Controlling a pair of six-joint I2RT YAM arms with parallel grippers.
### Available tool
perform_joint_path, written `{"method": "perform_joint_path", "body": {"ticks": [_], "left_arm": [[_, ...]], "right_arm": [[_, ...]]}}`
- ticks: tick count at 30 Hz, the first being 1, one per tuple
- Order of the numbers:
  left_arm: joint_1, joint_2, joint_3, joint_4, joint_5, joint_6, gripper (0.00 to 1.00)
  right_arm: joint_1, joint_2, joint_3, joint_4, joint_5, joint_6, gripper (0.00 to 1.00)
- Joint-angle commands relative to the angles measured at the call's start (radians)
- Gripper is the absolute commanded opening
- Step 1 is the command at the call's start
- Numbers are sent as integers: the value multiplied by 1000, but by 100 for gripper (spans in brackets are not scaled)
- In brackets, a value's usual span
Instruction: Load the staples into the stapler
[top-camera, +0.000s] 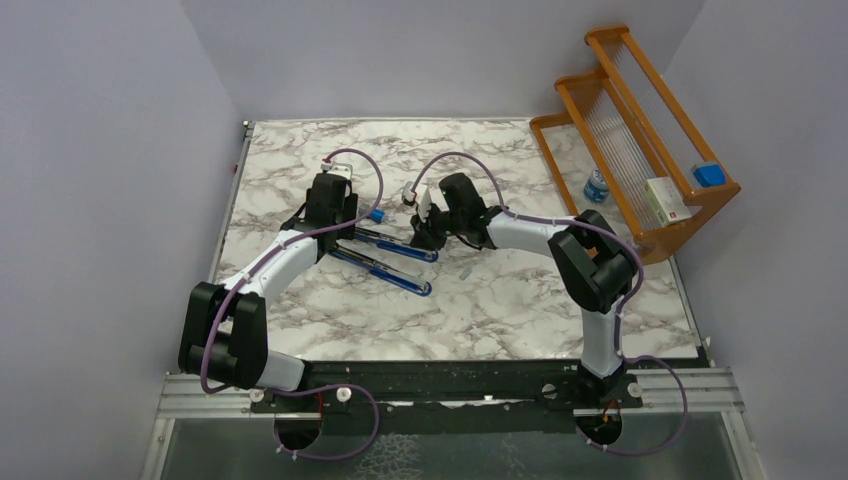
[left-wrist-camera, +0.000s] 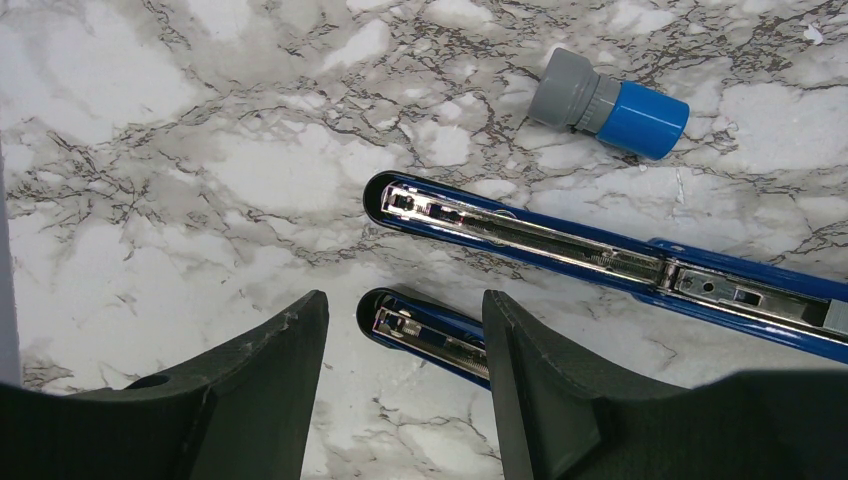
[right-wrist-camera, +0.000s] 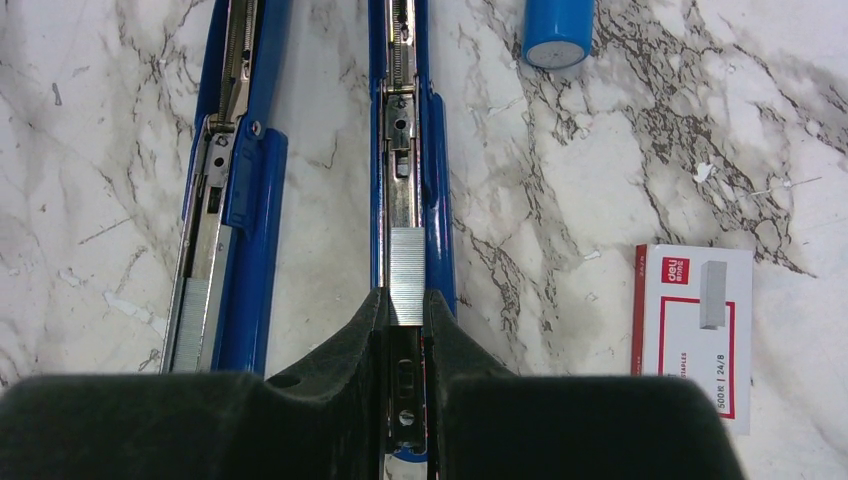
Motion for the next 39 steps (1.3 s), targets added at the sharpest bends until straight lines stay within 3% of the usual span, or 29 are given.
{"method": "perform_joint_path", "body": {"ticks": [1, 24, 39], "left_arm": [[-2, -8, 29, 9, -9, 8, 61], [-2, -12, 29, 11, -9, 8, 61], [-2, -14, 28, 10, -9, 8, 61]], "right_arm": [[-5, -1, 22, -137, 4, 1, 1], [39, -67, -45, -153, 157, 126, 1], [41, -101, -18, -107, 115, 134, 1]]}}
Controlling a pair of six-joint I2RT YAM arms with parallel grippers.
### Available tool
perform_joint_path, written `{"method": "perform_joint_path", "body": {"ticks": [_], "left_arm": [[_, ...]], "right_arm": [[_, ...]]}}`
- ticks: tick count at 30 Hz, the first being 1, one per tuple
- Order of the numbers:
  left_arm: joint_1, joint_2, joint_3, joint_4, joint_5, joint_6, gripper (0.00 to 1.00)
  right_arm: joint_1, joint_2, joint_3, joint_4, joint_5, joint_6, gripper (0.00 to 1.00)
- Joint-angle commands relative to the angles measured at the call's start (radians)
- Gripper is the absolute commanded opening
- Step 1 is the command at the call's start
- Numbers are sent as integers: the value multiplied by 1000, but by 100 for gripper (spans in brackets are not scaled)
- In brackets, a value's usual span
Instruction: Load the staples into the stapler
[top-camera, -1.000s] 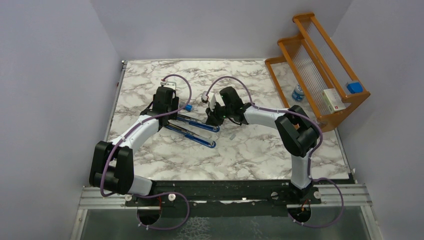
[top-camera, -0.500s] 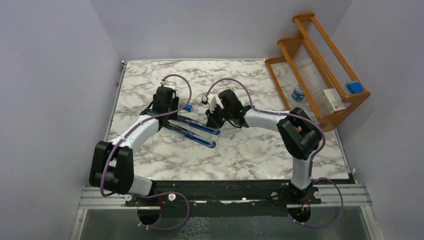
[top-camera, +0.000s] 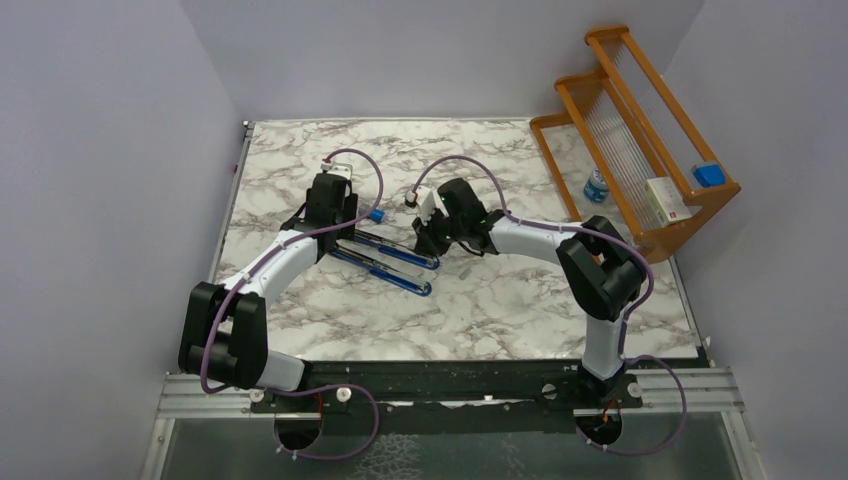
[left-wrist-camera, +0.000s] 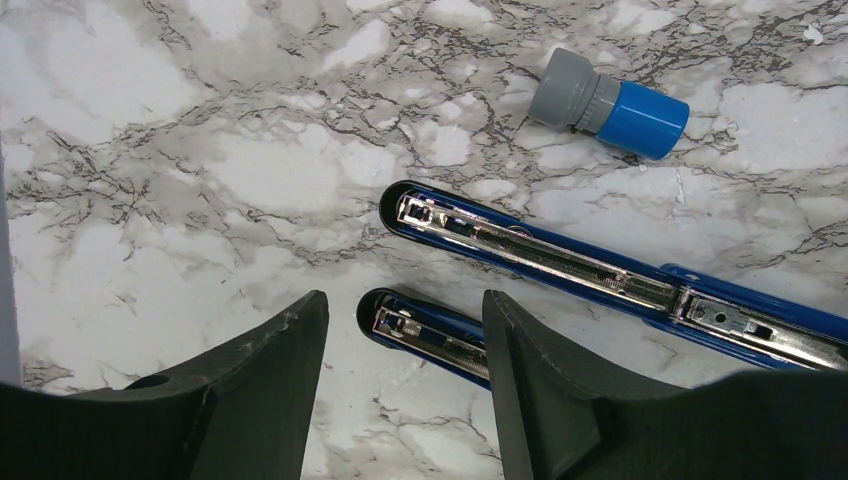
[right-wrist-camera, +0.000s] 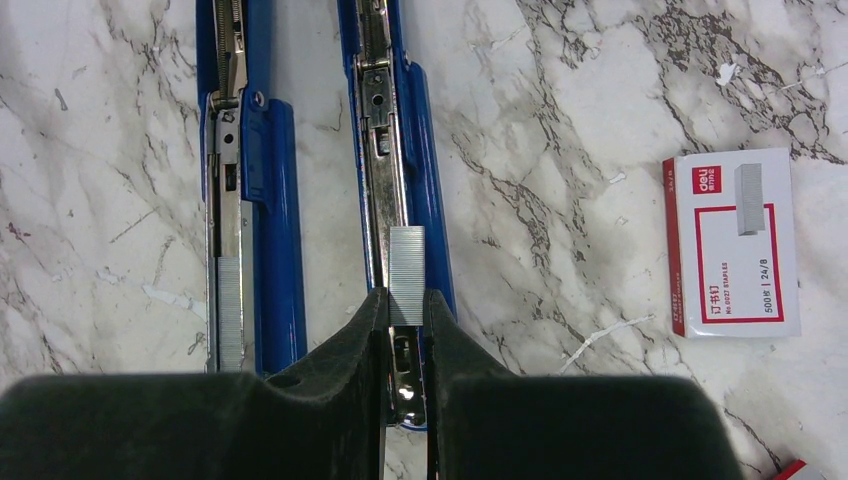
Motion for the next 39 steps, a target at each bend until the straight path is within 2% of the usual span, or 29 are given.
{"method": "perform_joint_path", "body": {"ticks": [1, 11, 28, 33, 39], "left_arm": [[-2, -13, 28, 11, -9, 9, 61], [-2, -16, 27, 11, -8, 10, 61], [-2, -17, 28, 11, -8, 11, 61], [-2, -15, 27, 10, -9, 9, 61], [-2, -13, 29, 11, -9, 10, 61]], "right_arm": [[6, -33, 23, -25, -5, 9, 1], [12, -13, 50, -65, -1, 3, 1], [14, 10, 91, -131, 100, 31, 1], [14, 4, 89, -125, 106, 32, 1], [14, -53, 36, -39, 32, 8, 1]]}}
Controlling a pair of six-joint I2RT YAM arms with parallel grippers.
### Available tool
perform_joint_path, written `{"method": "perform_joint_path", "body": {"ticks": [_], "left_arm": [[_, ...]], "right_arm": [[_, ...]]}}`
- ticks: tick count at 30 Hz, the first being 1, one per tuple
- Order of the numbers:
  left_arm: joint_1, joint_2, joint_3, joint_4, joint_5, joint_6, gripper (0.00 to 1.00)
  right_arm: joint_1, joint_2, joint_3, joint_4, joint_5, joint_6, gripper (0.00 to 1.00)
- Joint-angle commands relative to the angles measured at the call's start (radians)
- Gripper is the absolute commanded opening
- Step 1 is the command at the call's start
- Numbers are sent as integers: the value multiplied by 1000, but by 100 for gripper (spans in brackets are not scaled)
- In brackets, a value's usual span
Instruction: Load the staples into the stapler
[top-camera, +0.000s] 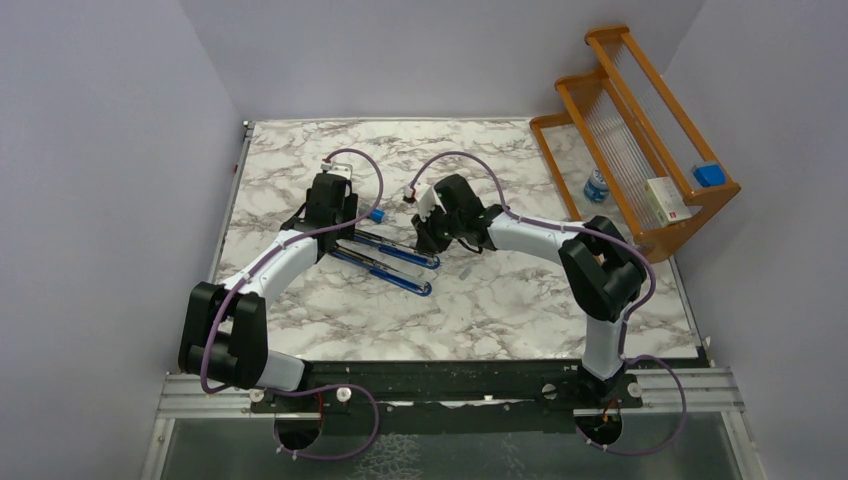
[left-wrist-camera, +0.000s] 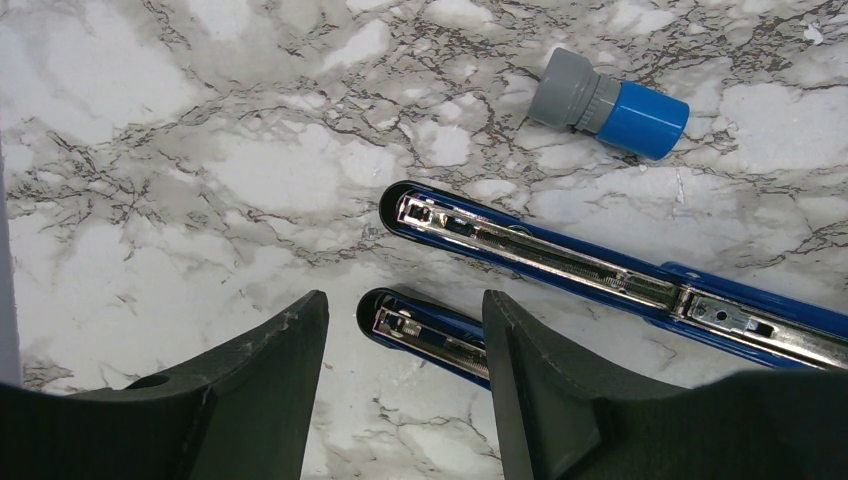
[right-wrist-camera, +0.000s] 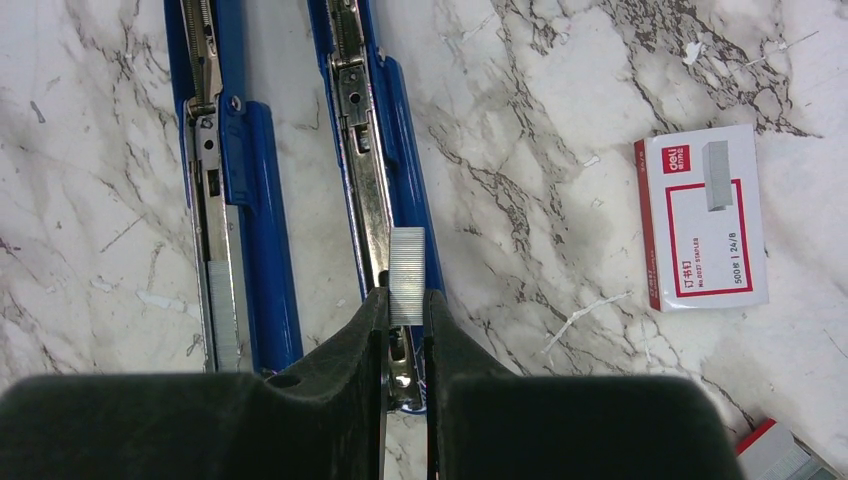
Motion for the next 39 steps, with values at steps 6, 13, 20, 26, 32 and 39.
{"method": "perform_joint_path", "body": {"ticks": [6, 13, 20, 26, 32, 39], "left_arm": [[-2, -13, 29, 11, -9, 9, 61], [-2, -12, 29, 11, -10, 9, 61], [-2, -15, 28, 11, -10, 9, 61], [-2, -17, 27, 10, -10, 10, 61], [-2, -17, 28, 11, -10, 11, 61], [-2, -17, 27, 10, -10, 10, 61]], "right_arm": [[19, -63, -43, 105, -92, -33, 1], [33, -23, -12, 65, -60, -43, 1], [35, -13, -7, 61, -13, -31, 1], [35, -15, -15, 72, 21, -25, 1], [35, -9, -11, 68, 24, -25, 1], [34, 6, -4, 55, 24, -26, 1]]}}
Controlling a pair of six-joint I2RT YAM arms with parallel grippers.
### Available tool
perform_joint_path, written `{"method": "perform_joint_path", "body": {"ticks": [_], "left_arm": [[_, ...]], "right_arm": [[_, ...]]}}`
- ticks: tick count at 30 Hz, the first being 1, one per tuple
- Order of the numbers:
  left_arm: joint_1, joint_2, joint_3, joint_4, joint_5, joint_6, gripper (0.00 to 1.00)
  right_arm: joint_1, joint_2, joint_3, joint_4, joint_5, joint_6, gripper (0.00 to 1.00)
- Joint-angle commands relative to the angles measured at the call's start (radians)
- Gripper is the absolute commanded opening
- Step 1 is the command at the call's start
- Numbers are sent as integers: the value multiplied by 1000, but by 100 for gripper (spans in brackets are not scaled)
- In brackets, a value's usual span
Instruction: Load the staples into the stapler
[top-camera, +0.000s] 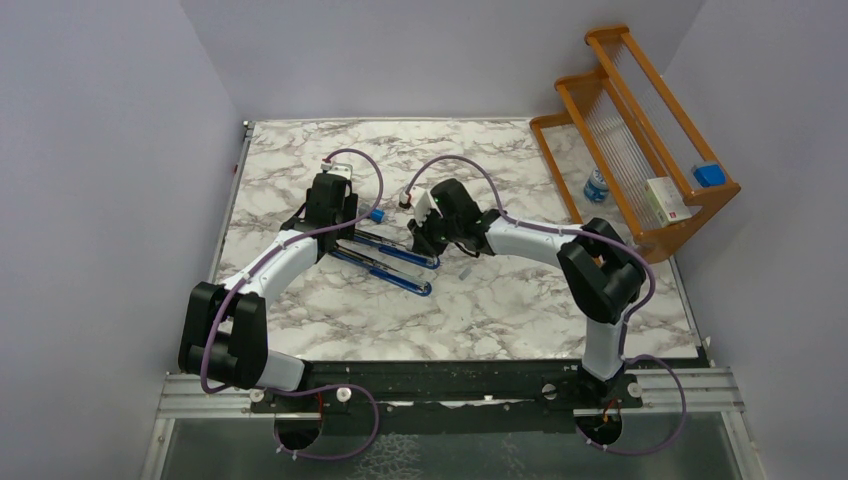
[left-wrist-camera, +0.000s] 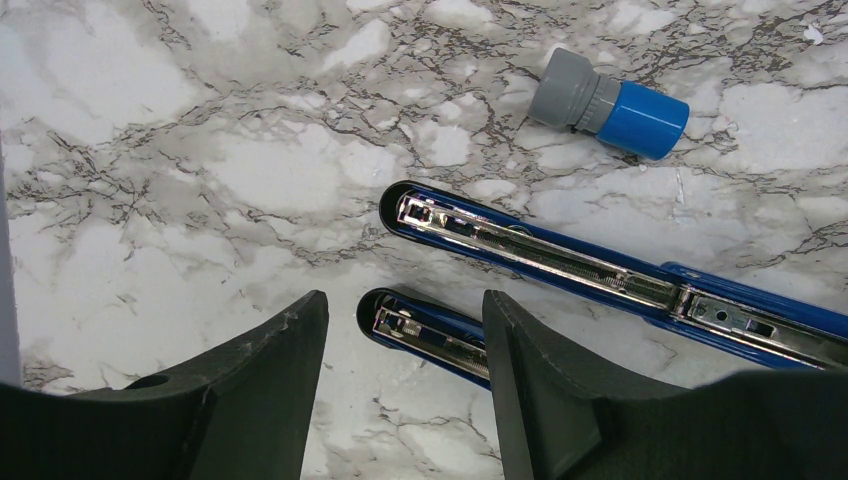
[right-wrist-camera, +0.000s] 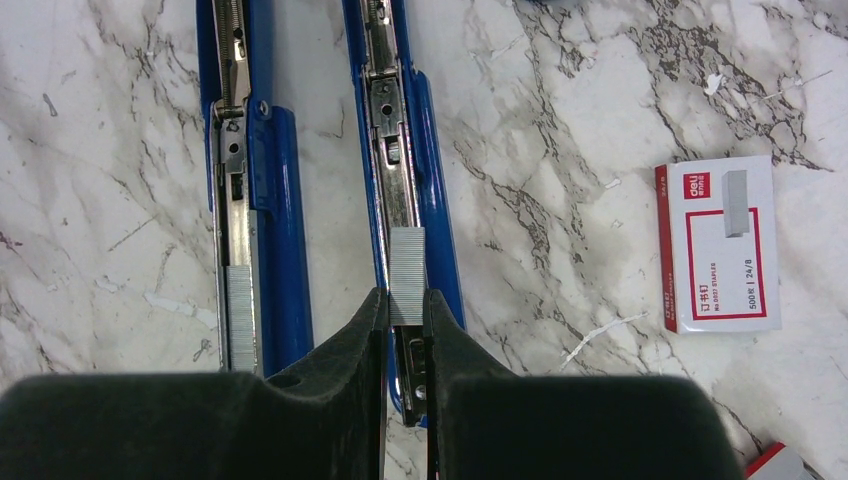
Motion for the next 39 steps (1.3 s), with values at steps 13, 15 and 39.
{"method": "perform_joint_path", "body": {"ticks": [13, 15, 39], "left_arm": [[-2, -17, 27, 11, -10, 10, 61], [-2, -16, 27, 11, -9, 10, 61], [-2, -15, 27, 11, -10, 11, 61]], "right_arm": [[8, 40, 35, -31, 33, -4, 1], [8, 42, 37, -36, 32, -5, 1], [12, 94, 104, -189, 17, -45, 2]]}}
